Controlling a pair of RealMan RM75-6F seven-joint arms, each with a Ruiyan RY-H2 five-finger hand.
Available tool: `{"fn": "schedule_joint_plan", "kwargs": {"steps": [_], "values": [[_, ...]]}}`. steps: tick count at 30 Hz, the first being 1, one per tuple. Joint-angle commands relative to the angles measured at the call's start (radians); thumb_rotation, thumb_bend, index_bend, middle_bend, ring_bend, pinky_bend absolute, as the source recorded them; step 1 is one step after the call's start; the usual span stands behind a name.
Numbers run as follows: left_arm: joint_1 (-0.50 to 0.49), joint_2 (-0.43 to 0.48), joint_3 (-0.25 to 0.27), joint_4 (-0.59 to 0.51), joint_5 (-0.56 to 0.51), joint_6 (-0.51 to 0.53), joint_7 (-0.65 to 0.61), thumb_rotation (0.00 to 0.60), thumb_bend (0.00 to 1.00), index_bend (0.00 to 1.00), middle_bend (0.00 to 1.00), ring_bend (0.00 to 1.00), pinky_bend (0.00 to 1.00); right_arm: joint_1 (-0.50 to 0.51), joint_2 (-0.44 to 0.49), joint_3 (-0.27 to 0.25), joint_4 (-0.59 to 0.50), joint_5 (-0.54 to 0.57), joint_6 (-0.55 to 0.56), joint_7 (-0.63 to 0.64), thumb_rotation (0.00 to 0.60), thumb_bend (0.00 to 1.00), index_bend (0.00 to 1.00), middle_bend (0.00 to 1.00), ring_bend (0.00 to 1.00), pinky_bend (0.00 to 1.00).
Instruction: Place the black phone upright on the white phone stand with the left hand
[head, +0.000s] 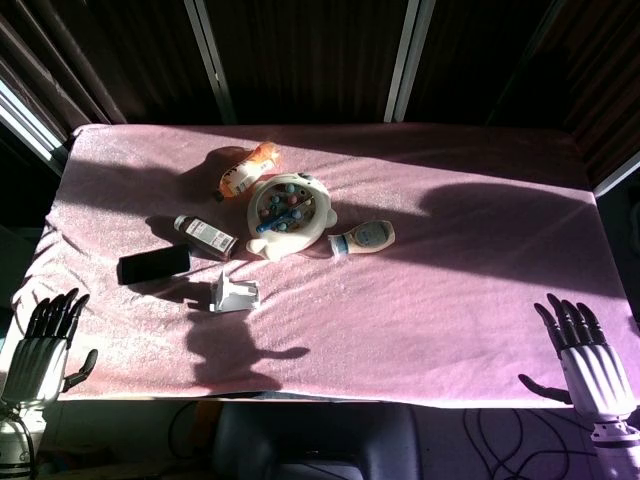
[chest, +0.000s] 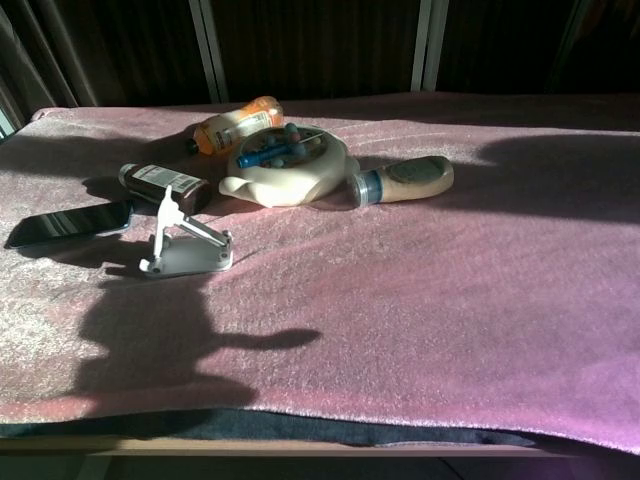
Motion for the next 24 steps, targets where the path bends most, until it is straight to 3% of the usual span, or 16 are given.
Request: {"fn": "schedule_joint_plan", "kwargs": {"steps": [1,5,8,15,24], "values": [[-0.015,-0.01,-0.012,-0.001,0.01,-0.015,-0.028,0.6,0.35,0.0,0.0,0.0,0.0,-0.001,0.001,0.002,-0.002,0.0,0.002,0.008,0.6,0.12,0.0,0.0,0.0,0.0],[-0.088,-0.001,-0.046,-0.018,0.014,-0.109,-0.078,0.6,0.34,0.0,0.02,0.0,0.0,0.003,0.004,-0.003,-0.001,-0.011,-0.005,0.01,0.6,0.12,0.0,0.0,0.0,0.0],[-0.169,0.009,-0.103,-0.051,-0.06,-0.228,-0.031,0.6,0.34,0.04,0.07,0.02,0.01,0.007,0.008,-0.004,-0.001,-0.013,-0.013,0.014,0.6,0.12,0.0,0.0,0.0,0.0],[-0.374,-0.107,-0.241,0.022,-0.404,-0.491,0.198,0.6,0.32,0.11,0.15,0.08,0.03,0.01,0.02,-0.008,0.002,-0.019,-0.021,0.036,0.6,0.12,0.0,0.0,0.0,0.0],[-0.549,-0.229,-0.276,0.225,-0.776,-0.643,0.395,0.6,0.31,0.1,0.15,0.08,0.03,0.013,0.032,-0.004,0.005,-0.008,-0.03,0.062,0.6,0.12,0.0,0.0,0.0,0.0]]}}
